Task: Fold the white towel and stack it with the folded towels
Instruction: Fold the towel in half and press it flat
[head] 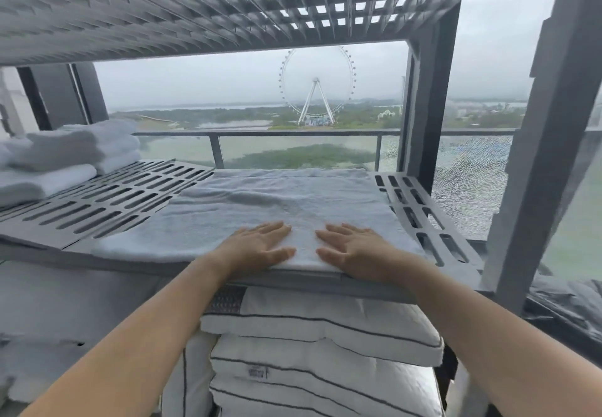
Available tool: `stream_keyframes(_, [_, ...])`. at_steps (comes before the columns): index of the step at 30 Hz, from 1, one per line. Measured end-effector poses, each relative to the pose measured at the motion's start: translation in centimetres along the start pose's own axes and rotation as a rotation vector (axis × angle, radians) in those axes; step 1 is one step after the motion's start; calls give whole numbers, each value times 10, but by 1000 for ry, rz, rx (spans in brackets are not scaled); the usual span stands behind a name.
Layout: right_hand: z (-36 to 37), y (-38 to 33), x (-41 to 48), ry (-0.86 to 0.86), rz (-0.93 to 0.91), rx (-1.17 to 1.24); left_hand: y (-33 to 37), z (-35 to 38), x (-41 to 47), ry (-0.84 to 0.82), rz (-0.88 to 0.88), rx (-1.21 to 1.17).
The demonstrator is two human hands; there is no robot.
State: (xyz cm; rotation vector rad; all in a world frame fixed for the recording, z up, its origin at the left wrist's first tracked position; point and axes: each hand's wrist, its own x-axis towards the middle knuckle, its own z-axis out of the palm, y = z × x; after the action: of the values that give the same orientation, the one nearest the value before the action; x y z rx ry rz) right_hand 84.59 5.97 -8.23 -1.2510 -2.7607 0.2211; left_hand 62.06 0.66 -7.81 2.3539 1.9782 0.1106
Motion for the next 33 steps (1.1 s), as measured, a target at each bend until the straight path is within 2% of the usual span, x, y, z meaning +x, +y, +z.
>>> stream_keyframes(2, [0, 1, -3, 23, -38, 11, 2, 2, -5, 58, -12, -2])
stream_keyframes(7, [-1, -2, -15, 84, -138, 77, 16, 18, -32, 431, -5, -24])
stream_keyframes(11, [-1, -13, -25, 232, -259, 105, 12, 21, -47, 424, 101, 25])
stream_keyframes(14, [-1, -22, -26, 281, -321, 84, 4, 17, -52, 358, 141, 16])
stream_keyframes(18, [2, -34, -28, 362, -356, 58, -6, 19, -60, 359, 184, 80])
stream_keyframes(22, [-2, -39, -32, 365, -311, 50, -24, 15, -73, 348, 202, 65])
stream_keyframes(26, [-8, -43, -27, 422, -241, -13, -49, 7, -83, 409, 193, 81])
stream_keyframes(33, [-27, -60, -1, 459, 22, -193, -88, -25, -86, 542, 56, 216])
